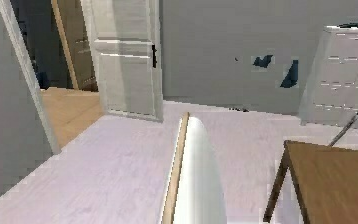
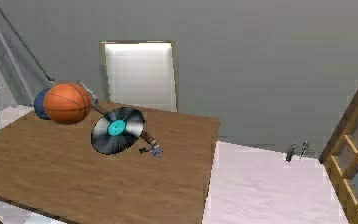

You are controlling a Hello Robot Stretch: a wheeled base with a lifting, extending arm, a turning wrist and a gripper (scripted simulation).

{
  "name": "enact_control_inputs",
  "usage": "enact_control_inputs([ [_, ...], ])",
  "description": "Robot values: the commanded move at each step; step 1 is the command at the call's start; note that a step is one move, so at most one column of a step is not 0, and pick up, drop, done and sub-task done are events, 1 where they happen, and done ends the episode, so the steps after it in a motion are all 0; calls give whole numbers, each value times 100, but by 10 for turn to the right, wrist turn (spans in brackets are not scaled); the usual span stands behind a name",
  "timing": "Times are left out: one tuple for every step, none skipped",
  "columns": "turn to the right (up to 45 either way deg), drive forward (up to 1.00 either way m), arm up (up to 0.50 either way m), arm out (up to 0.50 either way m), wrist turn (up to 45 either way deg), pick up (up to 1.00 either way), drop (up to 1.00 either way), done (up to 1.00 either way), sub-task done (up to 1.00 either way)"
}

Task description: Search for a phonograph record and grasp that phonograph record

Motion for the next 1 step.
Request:
enact_control_inputs([
  [-150,0,0,0,0,0,0,0,0],
])
